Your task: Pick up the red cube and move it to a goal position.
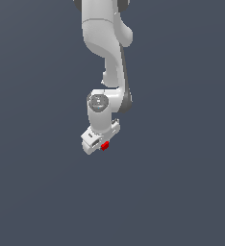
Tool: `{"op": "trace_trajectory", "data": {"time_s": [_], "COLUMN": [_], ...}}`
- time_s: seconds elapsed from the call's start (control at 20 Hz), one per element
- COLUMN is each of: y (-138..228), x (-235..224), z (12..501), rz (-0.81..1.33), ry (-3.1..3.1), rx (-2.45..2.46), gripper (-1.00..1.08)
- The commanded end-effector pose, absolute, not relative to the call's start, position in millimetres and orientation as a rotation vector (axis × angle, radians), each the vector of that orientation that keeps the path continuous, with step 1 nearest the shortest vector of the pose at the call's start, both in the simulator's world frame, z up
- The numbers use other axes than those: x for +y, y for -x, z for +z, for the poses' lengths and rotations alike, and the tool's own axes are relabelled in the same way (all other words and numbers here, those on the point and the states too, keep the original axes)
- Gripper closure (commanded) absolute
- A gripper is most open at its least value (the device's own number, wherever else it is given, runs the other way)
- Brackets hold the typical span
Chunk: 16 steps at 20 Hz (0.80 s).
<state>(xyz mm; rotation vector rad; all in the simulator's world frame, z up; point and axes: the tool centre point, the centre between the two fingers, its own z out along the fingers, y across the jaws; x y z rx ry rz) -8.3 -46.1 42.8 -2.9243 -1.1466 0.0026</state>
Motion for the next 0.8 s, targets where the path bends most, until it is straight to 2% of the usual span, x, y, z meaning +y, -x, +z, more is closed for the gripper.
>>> {"op": "trace_trajectory", "data": {"time_s": [0.0,0.75], "y": [6.2,-11.4], "x": [-39.1,27.9], "z": [58.5,211.2], "rz": [0.0,0.0], "ry": [2.925,2.924], "rx": [-1.148,-1.15], "gripper": [1.08,1.08]}}
